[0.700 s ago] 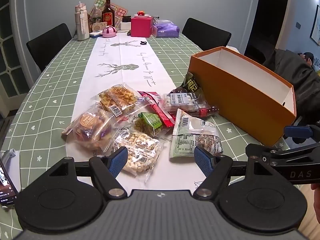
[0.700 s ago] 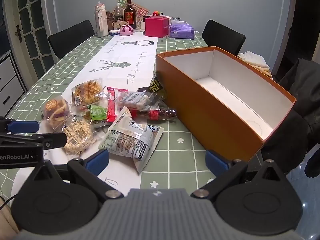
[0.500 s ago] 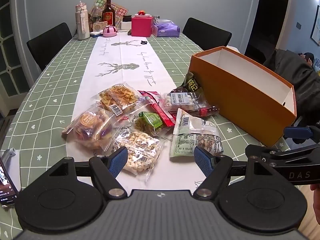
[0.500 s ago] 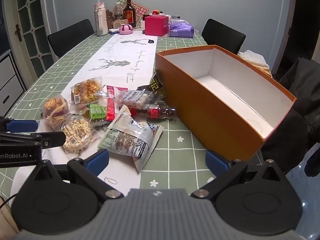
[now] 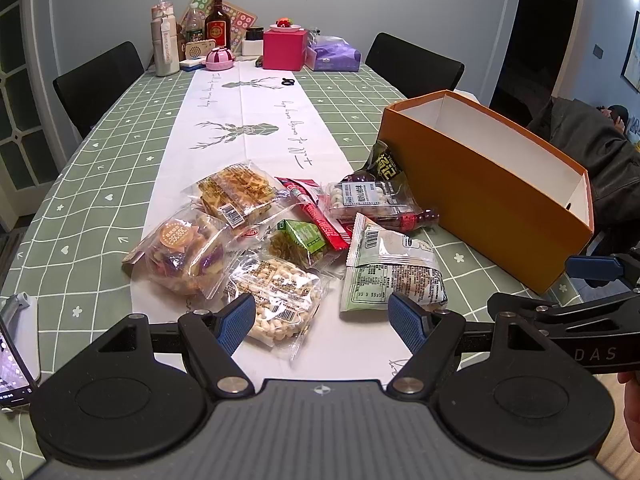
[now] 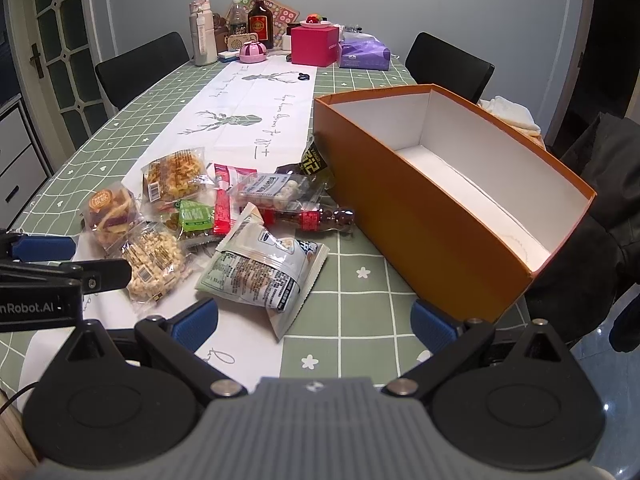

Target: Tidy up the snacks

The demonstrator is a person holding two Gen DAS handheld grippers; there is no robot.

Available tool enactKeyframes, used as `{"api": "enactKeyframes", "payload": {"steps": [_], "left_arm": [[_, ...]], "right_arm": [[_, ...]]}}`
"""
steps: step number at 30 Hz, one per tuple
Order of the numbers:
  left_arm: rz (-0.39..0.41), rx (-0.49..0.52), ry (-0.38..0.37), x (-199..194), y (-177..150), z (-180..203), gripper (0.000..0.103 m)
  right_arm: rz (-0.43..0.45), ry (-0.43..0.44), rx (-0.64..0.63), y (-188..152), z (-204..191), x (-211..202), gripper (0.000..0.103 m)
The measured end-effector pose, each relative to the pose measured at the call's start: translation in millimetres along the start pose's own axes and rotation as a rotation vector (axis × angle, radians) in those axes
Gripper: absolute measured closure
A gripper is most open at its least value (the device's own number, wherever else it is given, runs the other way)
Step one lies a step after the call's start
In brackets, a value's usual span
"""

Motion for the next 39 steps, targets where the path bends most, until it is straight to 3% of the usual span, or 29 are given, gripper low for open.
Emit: {"api": "enactKeyframes", "payload": {"steps": [9, 35, 39], "left_arm": [[-0.001, -0.001, 0.0, 0.5, -0.8, 0.3, 0.014], [-0.005, -0.004, -0.015, 4.9, -3.7, -4.3, 0.015], [0.004, 0.008, -0.048, 7.4, -2.9, -14.0, 0.015]], "right_arm": [[0.024, 0.001, -0.005, 0.0, -1.5, 1.2, 0.003], [-0.084, 0.038, -0.006, -7.9, -1.8, 11.2, 0.003], [-0.021, 0.087, -0.022, -11.6, -0.2, 16.0, 0.003]]}}
Point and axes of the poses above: each gripper's, at about its wrist camera, not at the fingertips, and x roughly the way its jaws point, z to its right, y to its top, the point moved 3 cm from there along x, roughly the way its jaws point, and after that the axes turned 6 degrees about z, right-handed, at the moved point
